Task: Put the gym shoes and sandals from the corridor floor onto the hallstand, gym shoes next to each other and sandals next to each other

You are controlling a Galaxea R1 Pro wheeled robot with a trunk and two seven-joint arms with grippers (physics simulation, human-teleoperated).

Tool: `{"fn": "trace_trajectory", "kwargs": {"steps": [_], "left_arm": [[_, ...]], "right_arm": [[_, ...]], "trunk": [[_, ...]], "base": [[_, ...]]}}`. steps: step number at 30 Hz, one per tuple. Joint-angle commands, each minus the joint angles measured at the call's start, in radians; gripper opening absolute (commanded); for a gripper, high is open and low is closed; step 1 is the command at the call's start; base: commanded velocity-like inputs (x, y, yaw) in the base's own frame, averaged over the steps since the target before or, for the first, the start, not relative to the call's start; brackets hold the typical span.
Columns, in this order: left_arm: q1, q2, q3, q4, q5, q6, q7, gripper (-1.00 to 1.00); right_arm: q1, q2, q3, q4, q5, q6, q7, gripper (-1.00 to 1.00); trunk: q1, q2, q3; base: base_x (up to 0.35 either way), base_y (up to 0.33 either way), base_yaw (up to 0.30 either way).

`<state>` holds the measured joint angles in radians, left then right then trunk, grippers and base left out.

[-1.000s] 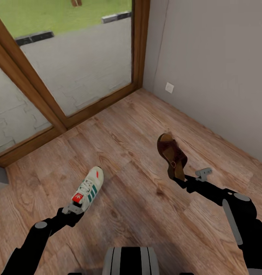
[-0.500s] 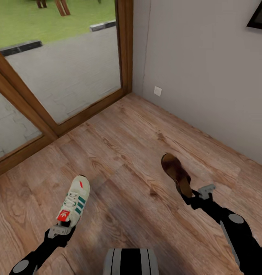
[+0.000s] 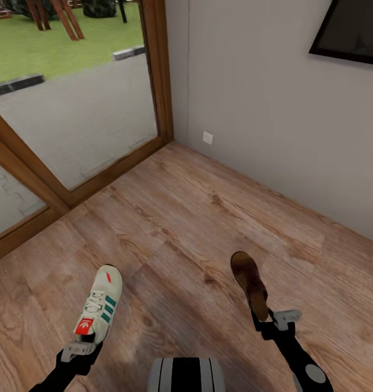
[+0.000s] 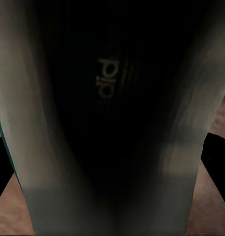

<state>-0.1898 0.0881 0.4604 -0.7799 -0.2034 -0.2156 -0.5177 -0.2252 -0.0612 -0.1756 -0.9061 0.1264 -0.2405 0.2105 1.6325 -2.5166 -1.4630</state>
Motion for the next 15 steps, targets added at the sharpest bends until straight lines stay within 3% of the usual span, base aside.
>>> {"fn": "trace_trajectory", "kwargs": {"steps": [1,2,3,7,10,13,15], "left_arm": [[0.003,-0.001,0.005,0.004,0.016,-0.008,-0.004,-1.0],[0.005,-0.001,0.005,0.02,0.05,-0.008,-0.006,-1.0],[0.006,-0.001,0.005,0.029,0.062,-0.009,-0.006,-1.0],[0.007,-0.001,0.005,0.047,0.077,-0.01,-0.007,-1.0],[0.007,0.001,0.004,0.063,0.081,-0.02,-0.007,-1.0],[0.007,0.007,0.005,0.096,0.083,-0.087,-0.006,-1.0],[0.007,0.008,0.005,0.11,0.083,-0.114,-0.005,-1.0]], "right_arm": [[-0.001,0.002,-0.004,0.073,0.006,-0.043,0.004,-1.0],[0.0,0.002,-0.004,0.141,0.006,-0.101,0.003,-1.0],[0.0,0.002,-0.004,0.168,0.006,-0.128,0.003,-1.0],[0.0,-0.004,-0.012,0.265,0.005,-0.188,0.003,-1.0],[0.0,-0.009,-0.057,0.335,0.005,-0.254,0.003,-1.0],[0.0,-0.01,-0.121,0.379,0.006,-0.302,0.005,-1.0],[0.001,-0.011,-0.142,0.404,0.006,-0.311,0.005,-1.0]], "trunk": [[-0.001,0.0,0.005],[-0.001,0.0,0.01],[-0.002,0.001,0.016],[-0.003,0.001,0.037],[-0.005,0.002,0.052],[-0.006,0.003,0.068],[-0.007,0.003,0.079]], "base": [[0.0,0.0,-0.171],[0.0,0.0,-0.171],[0.0,0.0,-0.171],[0.0,0.0,-0.171],[0.0,0.0,-0.171],[0.0,0.0,-0.171],[0.0,0.0,-0.175]]}}
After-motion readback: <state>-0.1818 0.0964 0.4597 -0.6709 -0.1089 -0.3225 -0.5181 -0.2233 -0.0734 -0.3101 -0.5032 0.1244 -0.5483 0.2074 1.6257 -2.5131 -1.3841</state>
